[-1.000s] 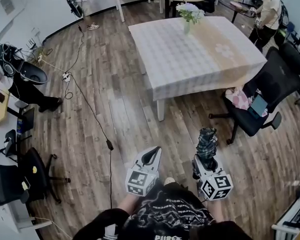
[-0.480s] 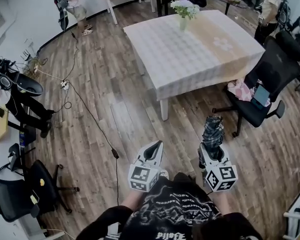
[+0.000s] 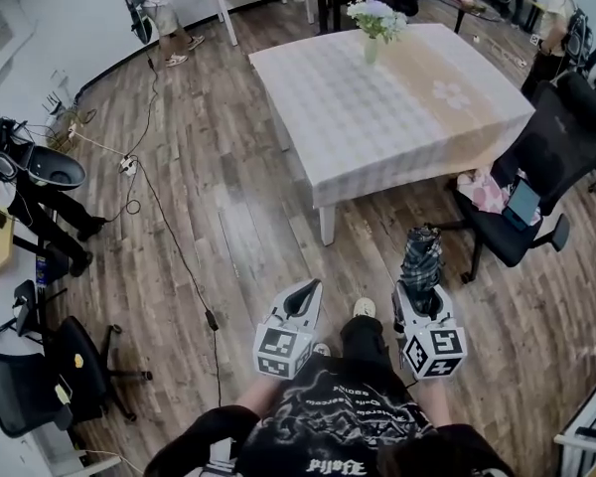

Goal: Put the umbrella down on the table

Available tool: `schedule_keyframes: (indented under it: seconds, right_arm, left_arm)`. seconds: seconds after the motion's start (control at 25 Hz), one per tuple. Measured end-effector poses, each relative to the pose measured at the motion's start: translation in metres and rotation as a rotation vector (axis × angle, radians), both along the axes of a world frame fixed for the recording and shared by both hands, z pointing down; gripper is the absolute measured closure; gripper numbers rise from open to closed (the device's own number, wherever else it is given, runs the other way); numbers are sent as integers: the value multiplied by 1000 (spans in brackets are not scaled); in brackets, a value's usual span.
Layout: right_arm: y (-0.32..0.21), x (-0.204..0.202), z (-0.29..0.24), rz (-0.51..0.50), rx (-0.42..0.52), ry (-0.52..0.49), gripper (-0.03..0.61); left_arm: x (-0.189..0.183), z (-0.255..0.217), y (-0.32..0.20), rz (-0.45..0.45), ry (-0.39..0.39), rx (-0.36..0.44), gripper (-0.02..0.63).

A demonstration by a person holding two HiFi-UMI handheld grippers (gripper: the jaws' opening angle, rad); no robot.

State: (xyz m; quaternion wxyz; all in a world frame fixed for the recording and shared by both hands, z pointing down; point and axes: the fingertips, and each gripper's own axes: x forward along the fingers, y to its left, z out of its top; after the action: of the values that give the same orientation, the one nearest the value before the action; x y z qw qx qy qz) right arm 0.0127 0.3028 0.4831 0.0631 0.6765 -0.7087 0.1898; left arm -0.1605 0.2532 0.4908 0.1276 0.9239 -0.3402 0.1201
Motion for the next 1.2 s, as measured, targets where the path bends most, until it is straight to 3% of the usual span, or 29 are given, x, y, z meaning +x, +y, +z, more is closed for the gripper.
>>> schedule_keyframes:
  seconds: [0.36, 0.76, 0.88, 1.2]
  right_arm:
    - [-78, 62, 15, -60, -52, -14, 367]
    - [-149, 138, 13, -177, -53, 50, 367]
    - [-162, 151, 13, -211, -62, 74, 368]
    - [-199, 167, 14, -214, -53, 7, 368]
  left_arm:
    - [70, 3, -69, -23, -15, -37, 594]
    - [151, -2, -140, -151, 13, -44, 594]
    - [169, -4, -151, -169, 20, -39, 594]
    - [195, 0, -189, -144, 13, -49, 594]
